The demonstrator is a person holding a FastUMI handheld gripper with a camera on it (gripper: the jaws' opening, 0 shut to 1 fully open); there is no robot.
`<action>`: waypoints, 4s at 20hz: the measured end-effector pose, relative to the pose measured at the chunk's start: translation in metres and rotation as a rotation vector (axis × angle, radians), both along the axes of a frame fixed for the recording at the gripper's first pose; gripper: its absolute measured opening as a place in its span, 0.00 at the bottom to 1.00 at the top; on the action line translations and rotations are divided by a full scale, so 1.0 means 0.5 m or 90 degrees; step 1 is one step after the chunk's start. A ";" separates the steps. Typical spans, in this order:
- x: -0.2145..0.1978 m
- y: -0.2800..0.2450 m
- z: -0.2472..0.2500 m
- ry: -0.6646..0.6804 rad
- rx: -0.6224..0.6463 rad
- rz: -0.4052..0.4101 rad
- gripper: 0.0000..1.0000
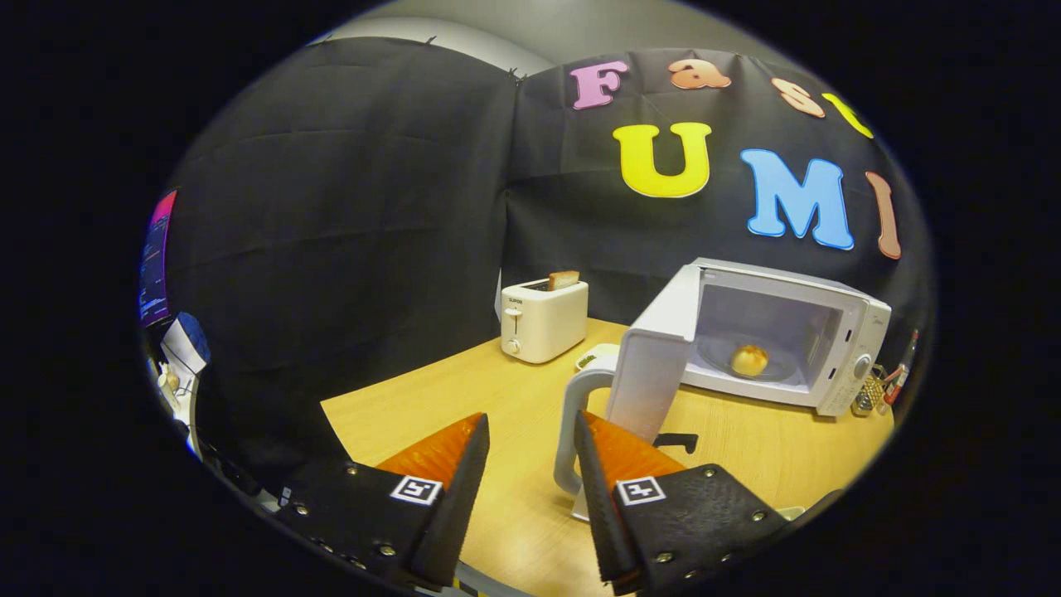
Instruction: Open the microwave, put the food inside, and close the microwave door.
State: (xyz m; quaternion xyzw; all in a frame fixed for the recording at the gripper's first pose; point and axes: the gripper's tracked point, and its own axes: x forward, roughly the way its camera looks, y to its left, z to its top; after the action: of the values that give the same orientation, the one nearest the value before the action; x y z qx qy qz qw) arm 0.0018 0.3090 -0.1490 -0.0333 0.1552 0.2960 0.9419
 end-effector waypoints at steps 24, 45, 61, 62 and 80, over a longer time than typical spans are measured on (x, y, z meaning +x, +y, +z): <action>0.042 -0.218 0.001 0.013 -0.019 -0.235 0.07; 0.233 -0.571 0.026 0.025 -0.020 -0.547 0.01; 0.411 -0.634 0.003 0.027 -0.044 -0.566 0.03; 0.423 -0.641 0.001 0.029 -0.037 -0.570 0.03; 0.542 -0.696 -0.002 0.019 -0.078 -0.538 0.05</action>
State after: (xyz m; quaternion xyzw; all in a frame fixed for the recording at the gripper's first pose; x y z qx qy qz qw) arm 0.2728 -0.0390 -0.1502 -0.0186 0.1861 -0.1251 0.9744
